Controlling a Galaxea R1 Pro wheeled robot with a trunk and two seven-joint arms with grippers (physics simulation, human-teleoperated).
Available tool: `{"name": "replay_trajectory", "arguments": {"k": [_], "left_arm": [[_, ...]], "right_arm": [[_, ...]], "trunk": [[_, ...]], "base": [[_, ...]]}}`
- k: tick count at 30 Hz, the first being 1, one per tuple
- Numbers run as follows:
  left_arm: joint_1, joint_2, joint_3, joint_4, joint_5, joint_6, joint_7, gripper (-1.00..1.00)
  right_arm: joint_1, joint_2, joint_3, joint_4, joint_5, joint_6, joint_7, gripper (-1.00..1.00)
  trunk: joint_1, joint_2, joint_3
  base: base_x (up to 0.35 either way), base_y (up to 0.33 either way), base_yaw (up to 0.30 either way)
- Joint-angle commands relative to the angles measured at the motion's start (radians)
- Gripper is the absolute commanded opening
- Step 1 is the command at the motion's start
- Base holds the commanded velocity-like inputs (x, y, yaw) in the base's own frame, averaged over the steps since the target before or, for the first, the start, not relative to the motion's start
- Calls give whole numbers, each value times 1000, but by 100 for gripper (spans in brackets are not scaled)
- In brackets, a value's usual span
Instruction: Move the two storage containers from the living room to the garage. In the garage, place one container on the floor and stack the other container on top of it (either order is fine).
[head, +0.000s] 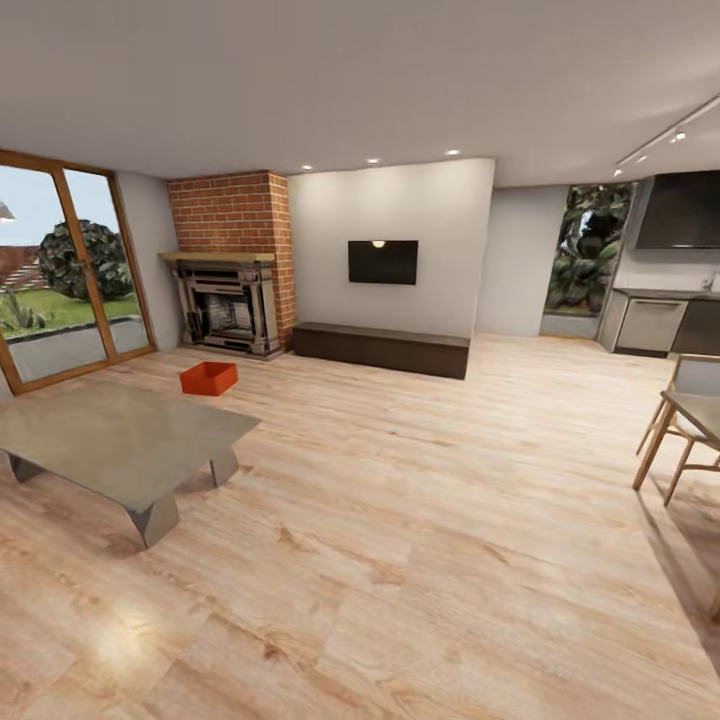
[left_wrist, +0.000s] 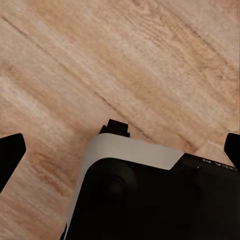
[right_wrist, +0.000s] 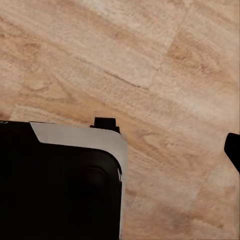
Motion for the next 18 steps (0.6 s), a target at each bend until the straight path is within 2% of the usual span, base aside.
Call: {"name": "replay_trajectory", "arguments": {"k": [1, 18], "left_arm": [[-1, 0, -1, 1, 4, -3, 2, 100], [-1, -1, -1, 1, 4, -6, 2, 100]], "right_arm": [[-1, 0, 9, 3, -10, -6, -1, 100], [-1, -3, 12, 3, -7, -7, 0, 100]], "trunk": [[1, -1, -1], [1, -1, -1]], "base": [[325, 0, 109], [325, 0, 15]]}}
